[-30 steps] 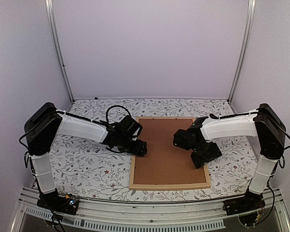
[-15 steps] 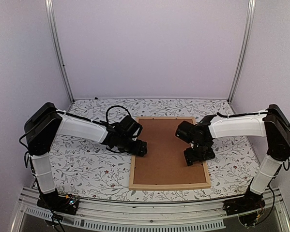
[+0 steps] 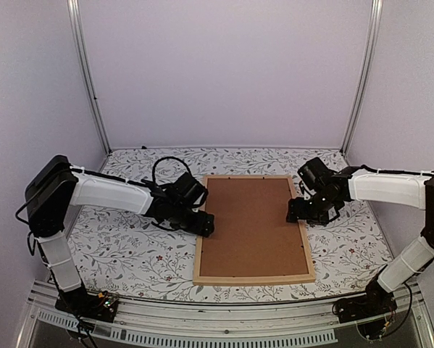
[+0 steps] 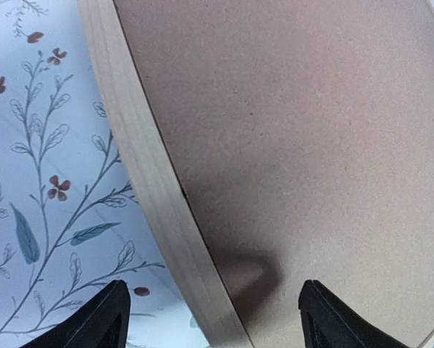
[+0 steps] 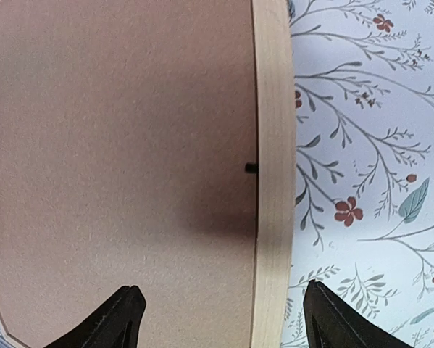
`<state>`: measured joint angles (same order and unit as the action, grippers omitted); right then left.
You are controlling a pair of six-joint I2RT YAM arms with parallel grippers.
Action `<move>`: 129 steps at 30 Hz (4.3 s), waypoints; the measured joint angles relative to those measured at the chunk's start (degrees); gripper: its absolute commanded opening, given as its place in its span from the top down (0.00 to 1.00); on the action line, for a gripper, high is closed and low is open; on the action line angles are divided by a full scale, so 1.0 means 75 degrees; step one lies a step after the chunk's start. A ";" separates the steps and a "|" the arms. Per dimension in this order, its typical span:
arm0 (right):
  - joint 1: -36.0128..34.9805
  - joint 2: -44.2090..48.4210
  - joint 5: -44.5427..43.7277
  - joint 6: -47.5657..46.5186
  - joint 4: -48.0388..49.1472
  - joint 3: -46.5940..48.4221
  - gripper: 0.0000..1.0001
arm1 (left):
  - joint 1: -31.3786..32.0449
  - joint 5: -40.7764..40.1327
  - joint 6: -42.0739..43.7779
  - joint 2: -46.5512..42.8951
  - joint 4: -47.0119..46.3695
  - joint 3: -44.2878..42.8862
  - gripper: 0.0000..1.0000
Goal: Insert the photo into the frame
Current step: Position the photo frame at the center of the board, then press the fastener onto the backboard.
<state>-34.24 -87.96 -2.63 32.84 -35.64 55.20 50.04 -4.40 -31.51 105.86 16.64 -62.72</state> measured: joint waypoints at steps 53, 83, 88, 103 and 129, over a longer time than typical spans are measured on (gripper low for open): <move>0.2439 -0.1751 0.3378 -0.1311 0.4103 -0.0714 0.71 | -0.1996 0.0195 0.1311 0.1343 0.1110 -0.2296 0.20; 0.2124 -0.1684 0.3392 -0.0889 0.4188 -0.0828 0.71 | -0.1271 -0.0082 0.0982 0.0347 0.1749 -0.1005 0.21; 0.2124 -0.1684 0.3389 -0.0889 0.4188 -0.0828 0.71 | -0.1195 -0.0137 0.0965 0.0478 0.1871 -0.1174 0.21; 0.2122 -0.1684 0.3389 -0.0889 0.4188 -0.0828 0.71 | -0.0994 -0.0697 0.0813 0.0414 0.2063 -0.1291 0.21; 0.2122 -0.1684 0.3389 -0.0892 0.4211 -0.0845 0.71 | -0.0889 -0.1236 0.0734 0.0854 0.2672 -0.1929 0.21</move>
<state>-18.33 -100.60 22.79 26.15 -4.05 48.86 43.38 -13.67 -26.00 112.27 36.69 -77.19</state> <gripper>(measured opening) 0.295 0.793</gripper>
